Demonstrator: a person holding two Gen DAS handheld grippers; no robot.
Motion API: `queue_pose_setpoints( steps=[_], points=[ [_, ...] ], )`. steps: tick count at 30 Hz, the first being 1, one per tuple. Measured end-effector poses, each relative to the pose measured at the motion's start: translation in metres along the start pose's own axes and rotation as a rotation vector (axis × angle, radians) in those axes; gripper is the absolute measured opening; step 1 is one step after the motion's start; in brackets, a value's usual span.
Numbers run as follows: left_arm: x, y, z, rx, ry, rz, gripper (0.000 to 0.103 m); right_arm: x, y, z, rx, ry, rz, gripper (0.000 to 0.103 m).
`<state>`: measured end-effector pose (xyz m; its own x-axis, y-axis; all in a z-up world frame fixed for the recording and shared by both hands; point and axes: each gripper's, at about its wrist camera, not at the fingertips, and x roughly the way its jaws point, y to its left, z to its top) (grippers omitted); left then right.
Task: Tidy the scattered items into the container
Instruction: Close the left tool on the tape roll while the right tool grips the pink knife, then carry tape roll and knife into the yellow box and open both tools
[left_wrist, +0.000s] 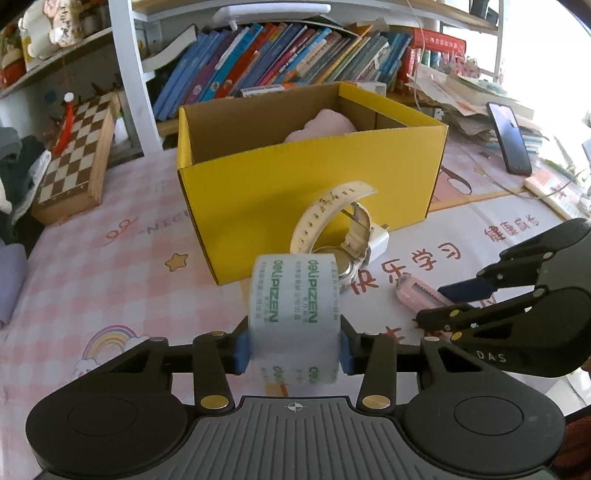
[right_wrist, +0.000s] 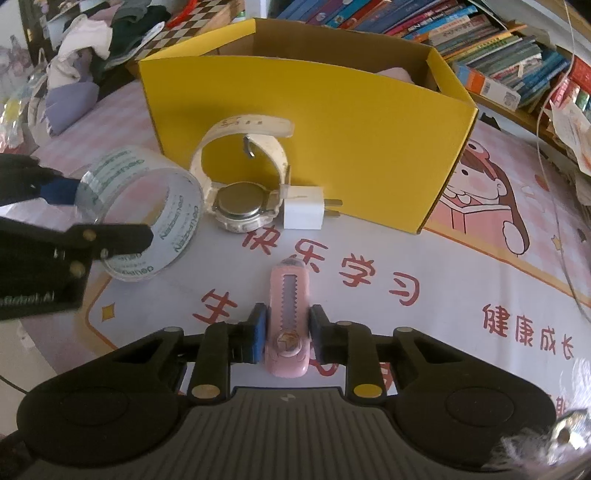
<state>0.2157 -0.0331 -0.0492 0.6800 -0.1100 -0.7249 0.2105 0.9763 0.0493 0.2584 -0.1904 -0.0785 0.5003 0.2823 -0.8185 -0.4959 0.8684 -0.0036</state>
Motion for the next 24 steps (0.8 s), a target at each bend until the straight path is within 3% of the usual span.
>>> queue_pose_setpoints(
  steps=[14, 24],
  points=[
    [-0.034, 0.003, 0.002, -0.017, -0.094, 0.004, 0.042, -0.025, 0.007, -0.001, -0.006, -0.064, 0.016, 0.023],
    [-0.066, 0.002, 0.018, -0.006, -0.203, -0.004, 0.042, -0.065, 0.003, 0.009, 0.025, -0.177, 0.009, 0.023]
  ],
)
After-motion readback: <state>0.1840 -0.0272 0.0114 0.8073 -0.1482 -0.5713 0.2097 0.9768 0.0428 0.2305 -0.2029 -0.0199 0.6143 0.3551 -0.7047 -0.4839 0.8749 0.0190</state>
